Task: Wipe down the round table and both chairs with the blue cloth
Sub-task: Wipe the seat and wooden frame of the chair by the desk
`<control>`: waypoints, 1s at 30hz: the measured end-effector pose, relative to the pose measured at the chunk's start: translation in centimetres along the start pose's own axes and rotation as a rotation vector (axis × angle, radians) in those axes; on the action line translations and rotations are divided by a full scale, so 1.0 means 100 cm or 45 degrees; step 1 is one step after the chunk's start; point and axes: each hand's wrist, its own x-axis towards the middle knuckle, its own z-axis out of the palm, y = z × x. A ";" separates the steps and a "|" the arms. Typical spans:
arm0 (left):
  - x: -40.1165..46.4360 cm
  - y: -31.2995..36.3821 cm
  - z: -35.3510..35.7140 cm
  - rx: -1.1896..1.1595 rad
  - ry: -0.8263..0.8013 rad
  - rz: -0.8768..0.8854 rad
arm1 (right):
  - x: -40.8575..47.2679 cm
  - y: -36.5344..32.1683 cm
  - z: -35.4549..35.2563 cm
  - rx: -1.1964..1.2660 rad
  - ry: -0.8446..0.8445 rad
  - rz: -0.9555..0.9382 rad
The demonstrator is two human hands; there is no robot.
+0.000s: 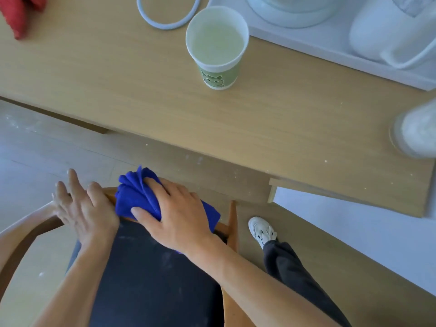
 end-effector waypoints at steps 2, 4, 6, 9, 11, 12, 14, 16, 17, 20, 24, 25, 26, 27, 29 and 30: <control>0.001 0.001 0.000 0.004 0.001 -0.020 | 0.002 0.003 -0.002 0.078 -0.045 -0.034; -0.002 0.007 -0.003 -0.085 0.041 -0.070 | -0.018 0.021 -0.009 0.204 -0.051 -0.007; -0.007 0.011 -0.005 -0.094 0.055 -0.057 | -0.051 0.045 -0.014 0.305 -0.041 0.102; -0.006 0.011 -0.004 -0.080 0.055 -0.046 | -0.113 0.079 -0.014 0.394 -0.050 0.403; -0.005 0.009 -0.003 -0.069 0.054 -0.057 | -0.153 0.090 -0.009 0.414 -0.030 0.602; -0.005 0.008 -0.003 -0.055 0.058 -0.062 | -0.166 0.090 -0.006 0.393 -0.008 0.664; -0.007 0.009 -0.004 -0.037 0.058 -0.088 | -0.179 0.087 0.000 0.303 0.052 0.706; -0.010 0.009 -0.005 -0.013 0.033 -0.100 | -0.172 0.081 0.002 0.199 0.067 0.667; -0.013 0.009 -0.006 0.008 -0.004 -0.080 | -0.162 0.078 0.002 0.151 0.067 0.602; -0.035 0.001 -0.008 0.115 -0.099 0.081 | -0.120 0.065 -0.002 0.055 0.083 0.348; -0.079 -0.021 -0.015 0.134 -0.093 0.232 | -0.094 0.050 0.003 -0.009 0.127 -0.003; -0.092 -0.030 -0.016 0.110 -0.081 0.241 | -0.101 0.053 0.004 -0.091 0.155 -0.111; -0.107 -0.040 -0.016 0.122 -0.081 0.253 | -0.111 0.059 0.004 -0.208 0.183 -0.244; -0.123 -0.051 -0.014 0.138 -0.081 0.258 | -0.123 0.067 0.003 -0.329 0.205 -0.382; -0.162 -0.080 -0.008 0.137 -0.106 0.225 | -0.148 0.085 0.000 -0.511 0.186 -0.571; -0.185 -0.096 -0.005 0.129 -0.131 0.188 | -0.159 0.094 -0.001 -0.558 0.148 -0.621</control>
